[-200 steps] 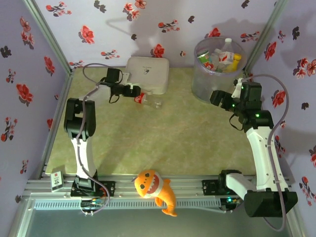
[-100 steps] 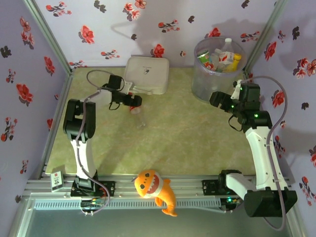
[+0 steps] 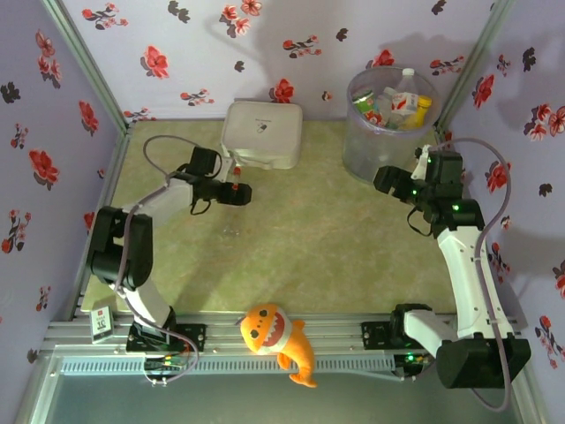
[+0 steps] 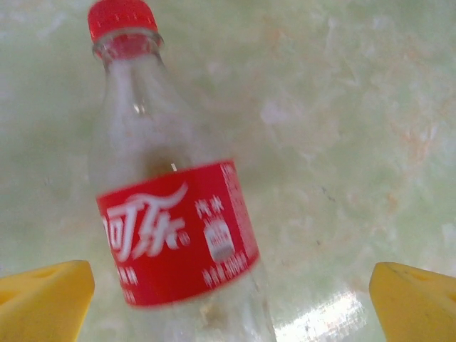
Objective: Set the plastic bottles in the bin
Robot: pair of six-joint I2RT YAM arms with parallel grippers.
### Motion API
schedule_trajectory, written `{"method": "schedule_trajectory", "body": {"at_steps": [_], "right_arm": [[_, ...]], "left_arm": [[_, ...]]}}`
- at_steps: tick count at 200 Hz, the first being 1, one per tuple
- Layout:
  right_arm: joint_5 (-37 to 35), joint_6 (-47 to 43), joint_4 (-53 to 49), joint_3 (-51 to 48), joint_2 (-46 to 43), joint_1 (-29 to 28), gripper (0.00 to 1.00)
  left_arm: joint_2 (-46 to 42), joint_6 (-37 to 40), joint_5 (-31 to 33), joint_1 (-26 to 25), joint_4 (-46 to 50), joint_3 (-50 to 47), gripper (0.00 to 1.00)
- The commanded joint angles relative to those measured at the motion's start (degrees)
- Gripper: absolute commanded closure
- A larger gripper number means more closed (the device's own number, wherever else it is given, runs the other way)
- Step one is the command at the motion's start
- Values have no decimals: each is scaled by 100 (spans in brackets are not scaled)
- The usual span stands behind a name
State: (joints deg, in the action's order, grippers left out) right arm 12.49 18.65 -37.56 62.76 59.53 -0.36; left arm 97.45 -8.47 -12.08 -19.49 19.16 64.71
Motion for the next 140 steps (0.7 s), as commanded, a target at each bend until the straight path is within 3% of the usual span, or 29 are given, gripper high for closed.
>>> {"method": "schedule_trajectory", "body": {"at_steps": [1, 37, 67, 123, 140], "right_arm": [[58, 101, 168, -53, 10, 9, 12], [85, 147, 239, -63, 44, 10, 12], [85, 190, 278, -141, 19, 10, 12], [140, 226, 328, -202, 17, 10, 12], [130, 235, 326, -227, -14, 9, 12]], "left_arm": [[-107, -259, 687, -215, 713, -159, 0], [-60, -617, 1250, -589, 1076, -245, 0], [-24, -968, 1243, -706, 824, -618, 3], [34, -1037, 1217, -718, 499, -828, 35], [-1, -1047, 1225, -715, 467, -850, 39]]}}
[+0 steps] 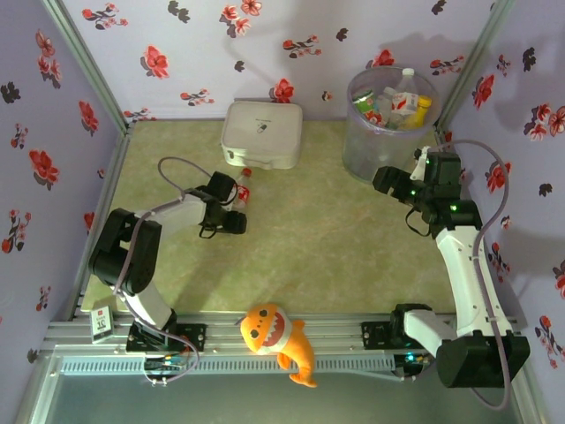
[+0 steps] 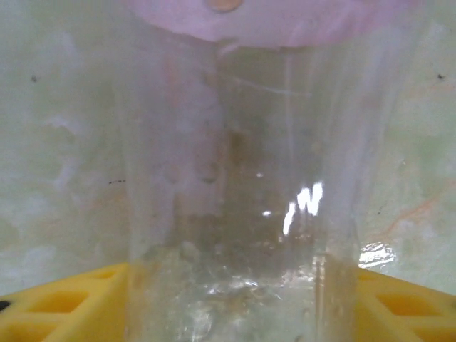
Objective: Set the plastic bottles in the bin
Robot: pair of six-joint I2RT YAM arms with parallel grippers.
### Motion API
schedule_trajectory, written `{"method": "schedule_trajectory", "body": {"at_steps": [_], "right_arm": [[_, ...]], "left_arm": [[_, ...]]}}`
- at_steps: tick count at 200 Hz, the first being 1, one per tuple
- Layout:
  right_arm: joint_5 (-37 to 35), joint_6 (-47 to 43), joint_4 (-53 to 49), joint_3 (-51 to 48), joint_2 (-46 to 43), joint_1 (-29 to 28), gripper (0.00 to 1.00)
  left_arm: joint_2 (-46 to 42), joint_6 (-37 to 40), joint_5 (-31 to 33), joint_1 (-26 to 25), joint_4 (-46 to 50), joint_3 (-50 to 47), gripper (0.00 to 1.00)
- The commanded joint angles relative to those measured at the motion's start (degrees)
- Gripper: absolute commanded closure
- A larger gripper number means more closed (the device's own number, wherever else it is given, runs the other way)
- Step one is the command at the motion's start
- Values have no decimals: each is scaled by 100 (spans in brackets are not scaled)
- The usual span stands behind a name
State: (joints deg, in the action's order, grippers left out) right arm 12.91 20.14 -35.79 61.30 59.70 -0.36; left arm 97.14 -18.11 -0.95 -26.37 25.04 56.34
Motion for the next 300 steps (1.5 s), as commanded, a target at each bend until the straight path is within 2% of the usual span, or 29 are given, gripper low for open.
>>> {"method": "schedule_trajectory", "body": {"at_steps": [1, 46, 77, 106, 129, 152, 178, 240, 300], "right_arm": [[80, 82, 150, -82, -35, 9, 12], [135, 127, 157, -129, -50, 9, 12], [470, 513, 491, -217, -98, -181, 12], [578, 906, 1050, -309, 24, -872, 12], [1001, 1411, 2015, -488, 336, -1493, 12], [1281, 1920, 3044, -643, 750, -1969, 11], [1199, 2071, 3515, -628, 1213, -2363, 7], [1210, 2336, 4062, -603, 2079, -2538, 8], [1345, 2451, 4263, -542, 2510, -2723, 20]], "left_arm": [[27, -85, 113, -26, -126, -15, 39], [-423, -92, 74, -95, -283, -185, 48], [-1070, -143, -421, -236, -924, -473, 53], [-1440, -202, -1048, -475, -1515, -588, 54], [-1478, -228, -1536, -763, -1928, -597, 54], [-1428, -263, -1856, -1045, -2373, -658, 55], [-1401, -290, -2066, -1303, -2757, -746, 55], [-1324, -178, -2340, -1545, -2945, -768, 54], [-1190, -127, -2349, -1547, -2917, -696, 55]]}}
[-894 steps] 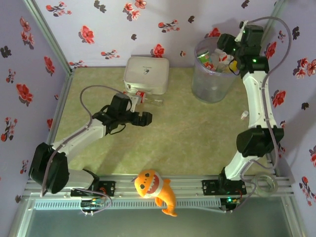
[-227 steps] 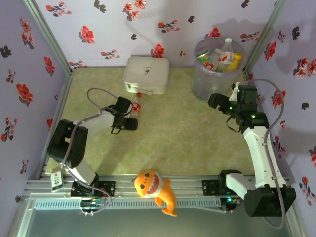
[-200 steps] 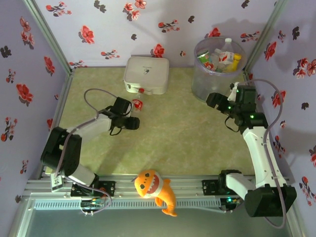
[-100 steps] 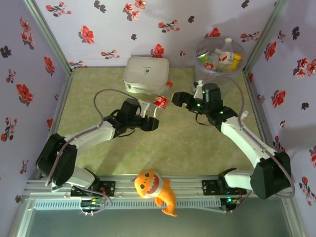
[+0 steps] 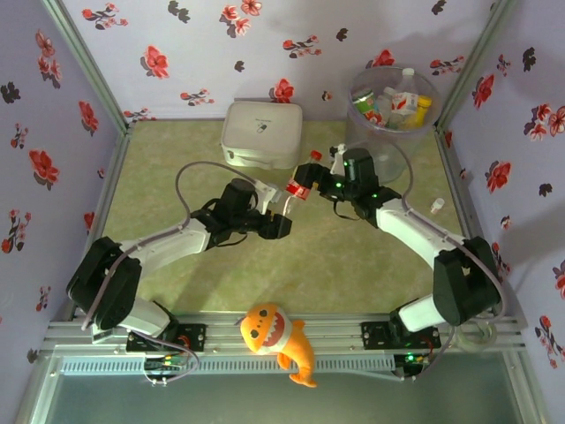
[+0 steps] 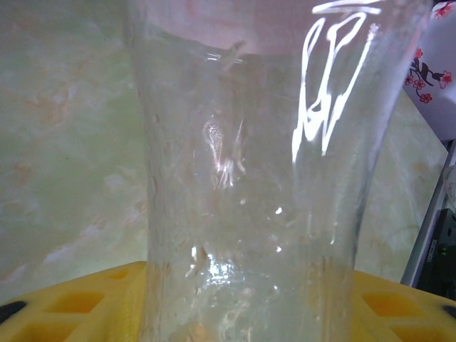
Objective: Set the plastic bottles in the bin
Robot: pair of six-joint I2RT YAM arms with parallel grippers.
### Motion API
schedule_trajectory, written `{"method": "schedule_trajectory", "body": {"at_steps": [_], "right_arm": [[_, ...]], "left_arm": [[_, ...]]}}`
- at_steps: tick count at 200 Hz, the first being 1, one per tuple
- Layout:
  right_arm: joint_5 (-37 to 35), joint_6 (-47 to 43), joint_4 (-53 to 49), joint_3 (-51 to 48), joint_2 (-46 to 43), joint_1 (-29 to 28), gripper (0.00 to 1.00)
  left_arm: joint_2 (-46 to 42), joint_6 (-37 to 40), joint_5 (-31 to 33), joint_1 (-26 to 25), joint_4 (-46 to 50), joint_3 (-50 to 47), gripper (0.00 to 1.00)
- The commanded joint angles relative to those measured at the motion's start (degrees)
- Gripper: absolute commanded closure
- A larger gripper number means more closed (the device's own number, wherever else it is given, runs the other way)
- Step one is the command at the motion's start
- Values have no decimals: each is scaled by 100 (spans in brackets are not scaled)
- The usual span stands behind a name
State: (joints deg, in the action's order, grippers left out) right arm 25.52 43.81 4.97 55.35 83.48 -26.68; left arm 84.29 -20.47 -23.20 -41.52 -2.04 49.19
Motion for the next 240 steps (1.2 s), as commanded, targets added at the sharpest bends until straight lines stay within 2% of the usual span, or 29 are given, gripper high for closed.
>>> {"method": "schedule_trajectory", "body": {"at_steps": [1, 61, 75, 94, 119, 144, 184, 209, 240], "right_arm": [[85, 84, 192, 49, 137, -96, 20], [132, 34, 143, 204, 313, -129, 37], [114, -33, 60, 270, 319, -127, 40], [71, -161, -109, 369, 312, -128, 44], [-163, -588, -660, 751, 225, -130, 46], [-683, -1441, -1700, 1516, 56, -127, 48], [-2039, -2943, -3377, 3264, -117, -88, 50], [-2832, -3653, -3529, 3902, -363, -58, 51], [-4080, -4506, -3040, 4148, -821, -62, 52]], "left_arm": [[96, 111, -128, -32, -209, 19, 55], [113, 165, -137, -32, -130, 80, 54], [105, 175, -136, -32, -113, 82, 50], [75, 184, -124, -33, -92, 73, 34], [-12, 216, 0, -31, -38, 65, 1], [-230, 224, 219, -11, 0, -63, 0], [-603, 67, 517, 179, -22, -410, 0], [-743, -35, 554, 305, -77, -611, 0], [-765, -95, 571, 372, -16, -681, 0]]}}
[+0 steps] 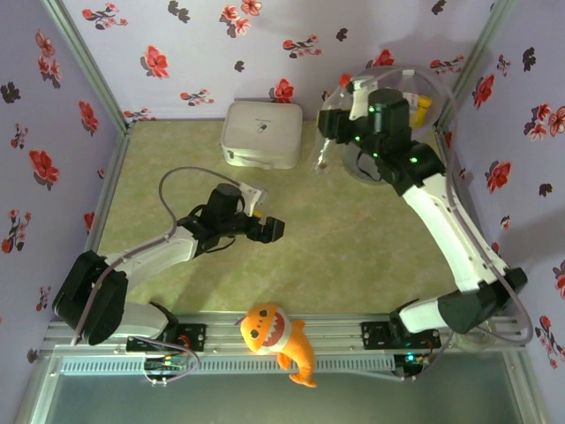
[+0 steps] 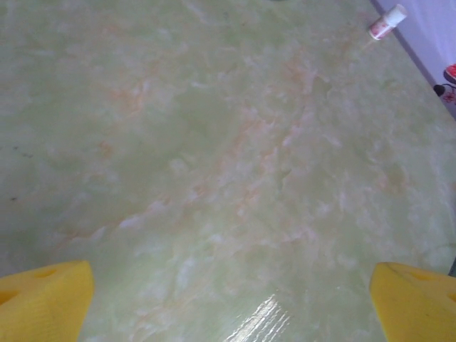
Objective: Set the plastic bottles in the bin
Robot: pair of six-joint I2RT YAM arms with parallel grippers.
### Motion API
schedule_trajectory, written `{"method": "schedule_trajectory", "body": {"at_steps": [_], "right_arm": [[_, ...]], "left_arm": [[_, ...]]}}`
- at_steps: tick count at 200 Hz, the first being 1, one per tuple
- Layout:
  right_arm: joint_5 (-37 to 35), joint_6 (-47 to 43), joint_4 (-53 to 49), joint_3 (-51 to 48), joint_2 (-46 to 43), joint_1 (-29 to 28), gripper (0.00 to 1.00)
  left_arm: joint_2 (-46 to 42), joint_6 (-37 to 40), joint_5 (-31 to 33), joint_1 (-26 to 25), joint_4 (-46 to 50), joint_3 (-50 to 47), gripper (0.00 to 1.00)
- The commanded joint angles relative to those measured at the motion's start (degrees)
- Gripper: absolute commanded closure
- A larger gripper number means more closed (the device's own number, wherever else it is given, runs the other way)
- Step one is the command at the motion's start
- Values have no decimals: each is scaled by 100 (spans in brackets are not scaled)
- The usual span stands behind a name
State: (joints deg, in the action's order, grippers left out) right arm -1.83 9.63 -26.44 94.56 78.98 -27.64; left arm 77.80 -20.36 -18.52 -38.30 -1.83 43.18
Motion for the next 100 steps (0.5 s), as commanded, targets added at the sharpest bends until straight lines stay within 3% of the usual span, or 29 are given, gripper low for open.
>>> {"method": "schedule_trajectory", "body": {"at_steps": [1, 21, 41, 100], "right_arm": [[-1386, -1122, 120, 232, -381, 37, 52], [-2142, -1745, 445, 365, -511, 88, 54], [-2459, -2167, 564, 617, -429, 303, 54], [-2336, -2819, 1167, 1116, 472, 1264, 60]], "left_arm": [[-120, -107, 108, 51, -37, -81, 0], [-116, -141, 120, 64, -29, -77, 0], [-116, -161, 122, 69, -37, -65, 0], [-192, -249, 196, 79, 56, -80, 0]]}}
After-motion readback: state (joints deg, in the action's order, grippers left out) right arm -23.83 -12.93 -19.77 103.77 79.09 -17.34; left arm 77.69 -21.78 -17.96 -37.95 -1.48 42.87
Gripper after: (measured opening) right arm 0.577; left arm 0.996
